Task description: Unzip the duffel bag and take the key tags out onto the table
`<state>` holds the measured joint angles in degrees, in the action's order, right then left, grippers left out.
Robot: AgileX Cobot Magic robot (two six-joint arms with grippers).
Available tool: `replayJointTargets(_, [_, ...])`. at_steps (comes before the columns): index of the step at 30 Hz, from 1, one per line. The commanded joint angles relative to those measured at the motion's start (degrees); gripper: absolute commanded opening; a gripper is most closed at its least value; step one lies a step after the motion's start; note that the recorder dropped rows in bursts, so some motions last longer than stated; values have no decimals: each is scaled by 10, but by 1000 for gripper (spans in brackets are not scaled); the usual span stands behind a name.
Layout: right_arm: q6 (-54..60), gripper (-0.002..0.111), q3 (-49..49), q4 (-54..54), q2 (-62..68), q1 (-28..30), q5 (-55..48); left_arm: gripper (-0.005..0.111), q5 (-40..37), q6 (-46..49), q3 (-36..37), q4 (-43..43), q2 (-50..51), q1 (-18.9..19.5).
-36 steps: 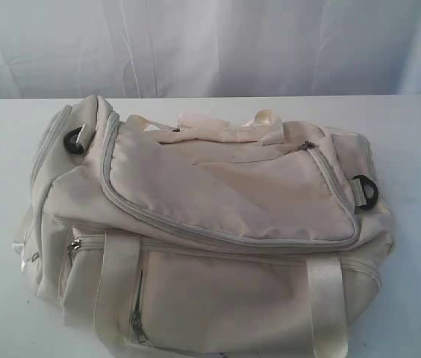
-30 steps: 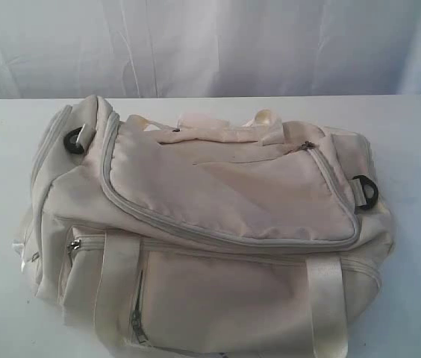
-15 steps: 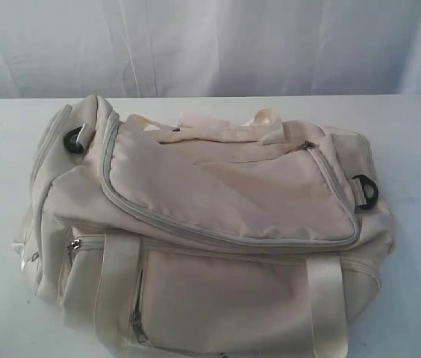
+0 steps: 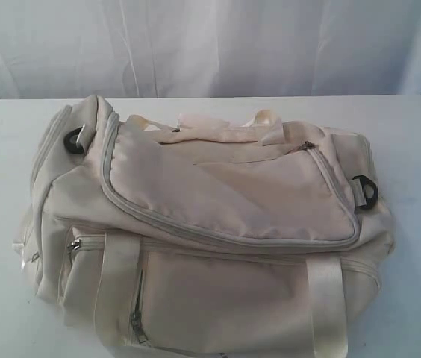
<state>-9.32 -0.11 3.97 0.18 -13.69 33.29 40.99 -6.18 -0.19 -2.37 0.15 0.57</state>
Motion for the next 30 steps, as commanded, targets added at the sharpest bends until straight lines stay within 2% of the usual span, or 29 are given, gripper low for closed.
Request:
replayJointTargets(1, [1,0,1,5,-2,1,23,0,34,1,2,2,-1,1])
replayJointTargets(7, [1,0,1,5,-2,1,26,0,52,1,2,2,-1,1])
replayJointTargets(14, [1,0,1,5,-2,1,28,0,122,1,2,2,-1,1])
replayJointTargets(20, [1,0,1,5,-2,1,19,0,133,-3,2,5,-1,1])
replayJointTargets(24, [6,0,1,-63,-2,1,9,0,47,-45,-37,51,-1,1])
replayJointTargets(27, [47,0,-27,-170,17,1,-5,0,-56,-46,-110,96,23,1])
replayJointTargets(30, [66,0,-82,-249,76,1,-103,0,-161,-46,-189,100,79,1])
